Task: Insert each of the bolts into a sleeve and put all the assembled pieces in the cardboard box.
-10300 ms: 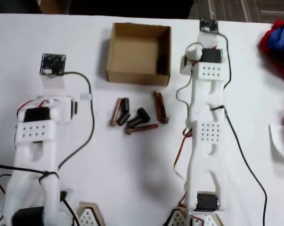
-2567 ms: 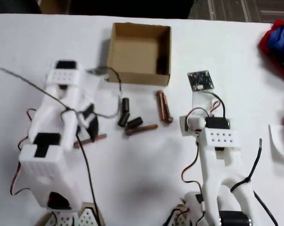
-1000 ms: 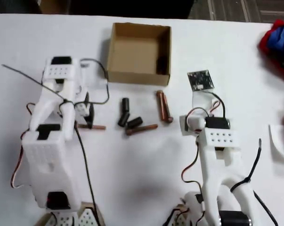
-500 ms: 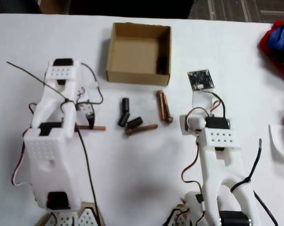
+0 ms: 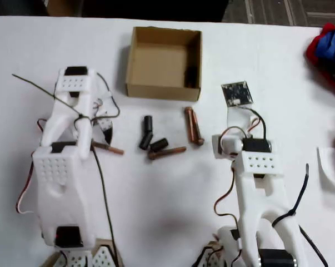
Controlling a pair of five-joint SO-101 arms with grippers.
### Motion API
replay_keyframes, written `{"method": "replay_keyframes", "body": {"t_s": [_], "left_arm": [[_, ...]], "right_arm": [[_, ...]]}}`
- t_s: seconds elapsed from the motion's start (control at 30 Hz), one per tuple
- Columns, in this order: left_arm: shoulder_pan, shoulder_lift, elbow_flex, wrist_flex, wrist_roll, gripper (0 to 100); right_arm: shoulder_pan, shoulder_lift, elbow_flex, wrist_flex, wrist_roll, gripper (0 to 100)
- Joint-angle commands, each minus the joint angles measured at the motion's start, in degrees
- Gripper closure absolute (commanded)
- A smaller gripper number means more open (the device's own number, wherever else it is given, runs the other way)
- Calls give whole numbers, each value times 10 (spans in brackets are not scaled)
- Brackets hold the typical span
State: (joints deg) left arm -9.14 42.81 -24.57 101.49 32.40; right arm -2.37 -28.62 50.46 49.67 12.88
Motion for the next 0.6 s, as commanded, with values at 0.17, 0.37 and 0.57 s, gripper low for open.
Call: {"method": "replay_keyframes", "body": {"t_s": [0.17,0.37,0.57], "left_arm": [[16,36,-22,7,3,805],[53,36,-58,7,-116,854],[51,35,-74,8,-362,963]], "right_arm": [[7,-28,-22,-7,-4,979],[7,-28,-25,-4,-4,979],[7,-29,-25,12,-4,979]]}}
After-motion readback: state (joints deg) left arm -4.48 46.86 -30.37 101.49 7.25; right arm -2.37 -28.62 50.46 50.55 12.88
